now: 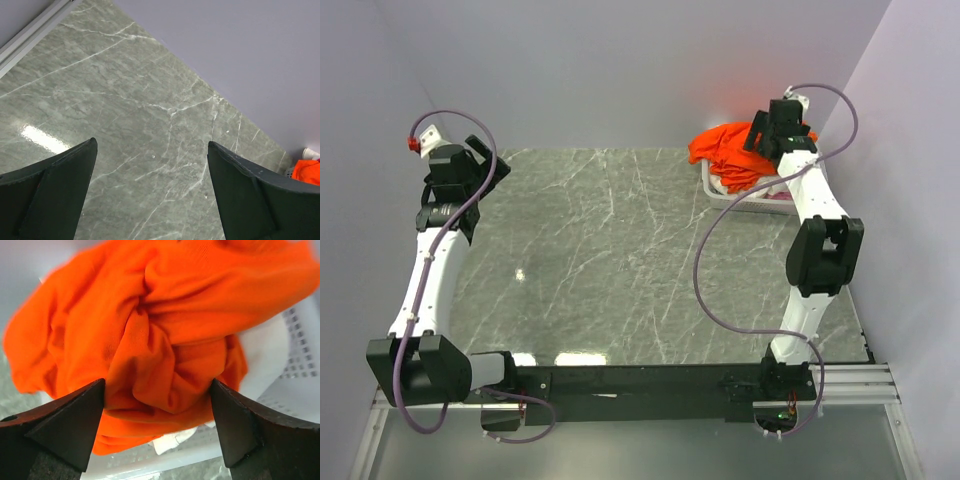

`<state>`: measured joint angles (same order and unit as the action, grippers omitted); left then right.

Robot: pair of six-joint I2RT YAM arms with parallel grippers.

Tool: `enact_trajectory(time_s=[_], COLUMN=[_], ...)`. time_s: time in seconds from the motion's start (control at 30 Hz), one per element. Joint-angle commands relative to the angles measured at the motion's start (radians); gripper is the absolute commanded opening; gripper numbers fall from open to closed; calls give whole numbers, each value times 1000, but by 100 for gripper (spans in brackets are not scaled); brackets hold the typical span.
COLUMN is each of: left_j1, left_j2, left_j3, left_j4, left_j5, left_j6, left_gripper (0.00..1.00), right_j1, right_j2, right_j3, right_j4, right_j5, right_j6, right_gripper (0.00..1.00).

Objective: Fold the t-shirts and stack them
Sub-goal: Grab the tshirt from the pile

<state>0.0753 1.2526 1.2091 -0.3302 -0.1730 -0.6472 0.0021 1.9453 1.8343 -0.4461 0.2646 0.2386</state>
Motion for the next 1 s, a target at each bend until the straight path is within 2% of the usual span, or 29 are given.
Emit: enact_trajectory(time_s=[0.0, 0.1, 0.17, 0.2, 0.23, 0.33, 0.37, 0.57, 0.8, 0.97], left_j1=[-3, -3, -3, -3, -3, -3, -2, -3, -2, -3], left_j2=[-48, -42, -30, -25, -22, -10, -7, -13, -15, -9], left_j3=[-6, -3, 3, 13, 20, 46, 50, 66, 61, 73], left_j4=[-13, -15, -15, -15, -15, -15, -13, -12, -12, -7], left_j5=[0, 7, 15, 20, 21, 17, 13, -19, -10, -29], left_j6=[18, 20, 20, 20, 24, 38, 43, 72, 70, 75], left_gripper=[98, 97, 97, 97, 97, 97, 98, 98, 98, 99], right_j1=[3, -23, -34, -39, -42, -45, -44, -7, 222, 364], right_j2=[10, 26, 38, 43, 47, 34, 23, -124, -243, -227], right_j3=[23, 16, 35, 46, 62, 121, 135, 132, 164, 334], right_j4=[-39, -31, -29, -32, -34, -57, -59, -37, -14, -43], right_j5=[-48, -59, -80, -96, -111, -134, -148, -197, -176, -286], right_j6=[8, -2, -15, -19, -22, -32, -25, -27, -42, -22], right_gripper=[90, 86, 68, 52, 42, 3, 0, 0, 0, 0])
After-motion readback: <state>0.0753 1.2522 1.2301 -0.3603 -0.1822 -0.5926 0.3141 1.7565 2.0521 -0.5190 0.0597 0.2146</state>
